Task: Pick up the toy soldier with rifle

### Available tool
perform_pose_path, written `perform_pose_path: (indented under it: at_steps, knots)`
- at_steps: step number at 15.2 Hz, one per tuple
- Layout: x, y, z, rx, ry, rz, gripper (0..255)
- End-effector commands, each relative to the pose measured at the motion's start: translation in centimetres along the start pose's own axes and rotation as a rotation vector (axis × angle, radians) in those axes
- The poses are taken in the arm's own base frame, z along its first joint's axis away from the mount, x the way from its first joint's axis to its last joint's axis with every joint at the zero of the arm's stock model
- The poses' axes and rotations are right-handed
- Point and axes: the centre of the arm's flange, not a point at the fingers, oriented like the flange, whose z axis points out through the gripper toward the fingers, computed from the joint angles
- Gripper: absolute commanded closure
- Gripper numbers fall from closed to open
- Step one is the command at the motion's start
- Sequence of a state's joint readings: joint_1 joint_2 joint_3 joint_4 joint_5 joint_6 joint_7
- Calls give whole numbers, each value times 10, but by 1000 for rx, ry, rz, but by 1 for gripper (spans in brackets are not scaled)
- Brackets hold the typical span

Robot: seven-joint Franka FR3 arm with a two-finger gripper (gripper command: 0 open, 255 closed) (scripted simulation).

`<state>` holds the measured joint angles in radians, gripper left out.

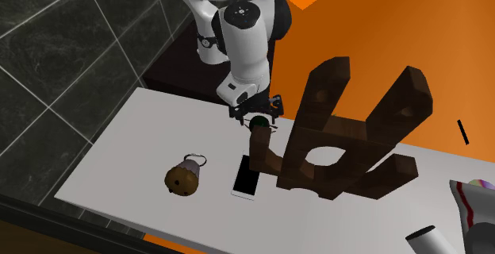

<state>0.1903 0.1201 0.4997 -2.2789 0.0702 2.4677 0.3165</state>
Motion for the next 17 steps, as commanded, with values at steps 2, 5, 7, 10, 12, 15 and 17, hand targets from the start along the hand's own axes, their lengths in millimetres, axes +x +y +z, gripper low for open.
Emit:
perform_pose_path:
  at_steps: [2, 5, 7, 10, 12, 15, 17]
  knots:
    - [2, -4, 16, 1, 5, -4, 0]
    - [2, -2, 32, 1, 5, -4, 0]
    - [1, -1, 42, 1, 5, -4, 0]
    - [1, -1, 46, 1, 5, -4, 255]
    - [1, -1, 45, 1, 5, -4, 255]
    - [1, -1, 45, 1, 5, -4, 255]
    - [1, -1, 45, 1, 5, -4, 255]
